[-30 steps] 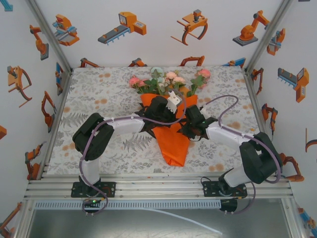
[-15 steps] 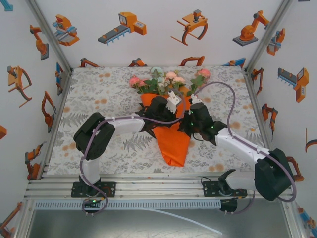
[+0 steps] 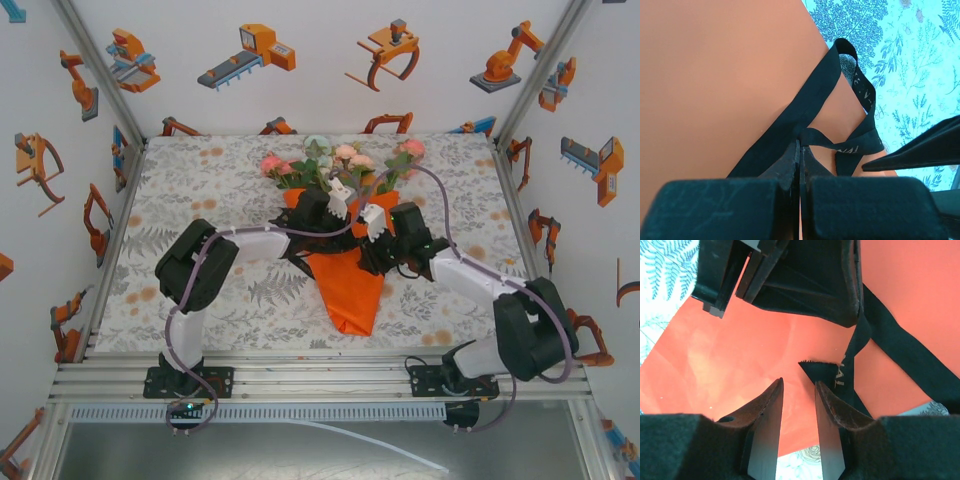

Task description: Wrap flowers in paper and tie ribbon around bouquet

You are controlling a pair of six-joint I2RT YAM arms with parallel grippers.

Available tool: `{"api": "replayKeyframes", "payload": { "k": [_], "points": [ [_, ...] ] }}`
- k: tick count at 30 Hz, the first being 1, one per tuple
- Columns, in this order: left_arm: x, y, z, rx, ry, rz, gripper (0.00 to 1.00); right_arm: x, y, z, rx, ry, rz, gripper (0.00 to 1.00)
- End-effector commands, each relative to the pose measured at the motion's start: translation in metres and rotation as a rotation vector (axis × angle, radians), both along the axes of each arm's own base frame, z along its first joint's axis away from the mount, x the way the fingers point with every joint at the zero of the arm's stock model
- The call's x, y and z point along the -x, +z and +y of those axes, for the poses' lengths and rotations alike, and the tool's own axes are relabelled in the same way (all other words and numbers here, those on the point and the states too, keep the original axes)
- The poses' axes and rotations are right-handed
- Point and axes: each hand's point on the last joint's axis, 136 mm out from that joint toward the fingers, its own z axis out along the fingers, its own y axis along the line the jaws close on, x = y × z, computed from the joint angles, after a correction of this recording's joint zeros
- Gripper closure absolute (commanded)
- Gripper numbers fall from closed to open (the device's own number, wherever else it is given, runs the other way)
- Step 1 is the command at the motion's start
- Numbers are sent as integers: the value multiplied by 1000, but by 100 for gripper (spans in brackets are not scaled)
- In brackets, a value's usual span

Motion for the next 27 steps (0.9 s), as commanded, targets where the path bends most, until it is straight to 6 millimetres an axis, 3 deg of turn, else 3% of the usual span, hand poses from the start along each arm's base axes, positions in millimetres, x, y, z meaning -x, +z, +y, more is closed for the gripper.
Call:
{"api": "replayKeyframes", "payload": {
  "k": [1, 11, 27],
  "points": [
    [-3, 15, -11, 67, -17, 16, 99, -13, 19, 10, -46, 71, -52, 64],
    [-5, 13, -11, 73, -11, 29, 99, -28, 12, 5, -13, 92, 20, 57],
    [-9, 8, -11, 63, -3, 42, 99, -22, -14, -11, 174, 176, 75, 47]
  ]
}}
